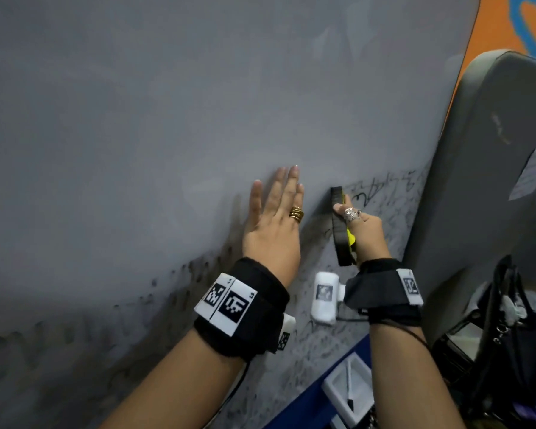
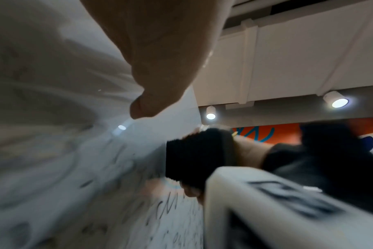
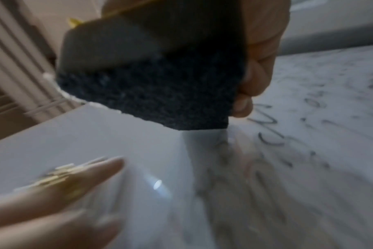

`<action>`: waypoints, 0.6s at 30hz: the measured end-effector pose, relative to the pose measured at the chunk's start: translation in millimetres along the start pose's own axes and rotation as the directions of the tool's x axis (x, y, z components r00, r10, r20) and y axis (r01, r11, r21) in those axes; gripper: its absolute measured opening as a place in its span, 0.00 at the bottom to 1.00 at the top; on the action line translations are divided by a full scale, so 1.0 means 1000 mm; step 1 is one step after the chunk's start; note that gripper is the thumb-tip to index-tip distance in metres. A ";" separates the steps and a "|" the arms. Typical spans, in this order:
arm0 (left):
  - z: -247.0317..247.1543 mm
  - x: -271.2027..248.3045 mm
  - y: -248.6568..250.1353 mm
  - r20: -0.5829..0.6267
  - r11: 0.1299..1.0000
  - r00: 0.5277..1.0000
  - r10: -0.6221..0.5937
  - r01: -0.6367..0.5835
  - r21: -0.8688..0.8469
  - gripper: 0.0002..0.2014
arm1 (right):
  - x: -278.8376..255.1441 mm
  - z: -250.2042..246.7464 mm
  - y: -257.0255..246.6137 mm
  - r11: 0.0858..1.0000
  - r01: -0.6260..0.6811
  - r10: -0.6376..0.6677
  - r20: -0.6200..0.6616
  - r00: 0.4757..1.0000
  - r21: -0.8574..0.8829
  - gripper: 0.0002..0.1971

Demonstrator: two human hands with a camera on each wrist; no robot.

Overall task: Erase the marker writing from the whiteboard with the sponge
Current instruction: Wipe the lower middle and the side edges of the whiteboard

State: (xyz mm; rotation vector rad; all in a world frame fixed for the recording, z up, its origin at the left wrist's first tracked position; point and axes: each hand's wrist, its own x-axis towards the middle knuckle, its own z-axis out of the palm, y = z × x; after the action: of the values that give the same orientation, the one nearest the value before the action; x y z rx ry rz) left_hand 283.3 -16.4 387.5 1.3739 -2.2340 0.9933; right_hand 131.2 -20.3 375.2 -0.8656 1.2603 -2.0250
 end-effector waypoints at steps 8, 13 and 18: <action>0.024 0.004 0.006 -0.106 0.995 0.991 -0.086 0.091 0.047 0.40 | 0.006 -0.007 0.032 0.955 0.159 -0.138 0.102 0.985 -0.250 0.20; 0.026 0.009 0.022 -0.116 0.984 0.979 -0.169 0.175 0.046 0.40 | 0.063 -0.040 0.019 0.971 0.080 -0.105 -0.103 0.989 -0.224 0.19; 0.025 0.011 0.030 -0.129 0.974 0.969 -0.211 0.219 0.054 0.38 | 0.051 -0.032 0.023 0.959 0.148 -0.157 -0.017 0.988 -0.243 0.18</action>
State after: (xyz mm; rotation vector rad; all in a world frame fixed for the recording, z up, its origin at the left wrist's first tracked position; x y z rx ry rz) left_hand 253.3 -31.9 364.9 1.5036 -1.9315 1.0548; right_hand 78.2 -51.2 354.3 -1.0721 1.5256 -2.0404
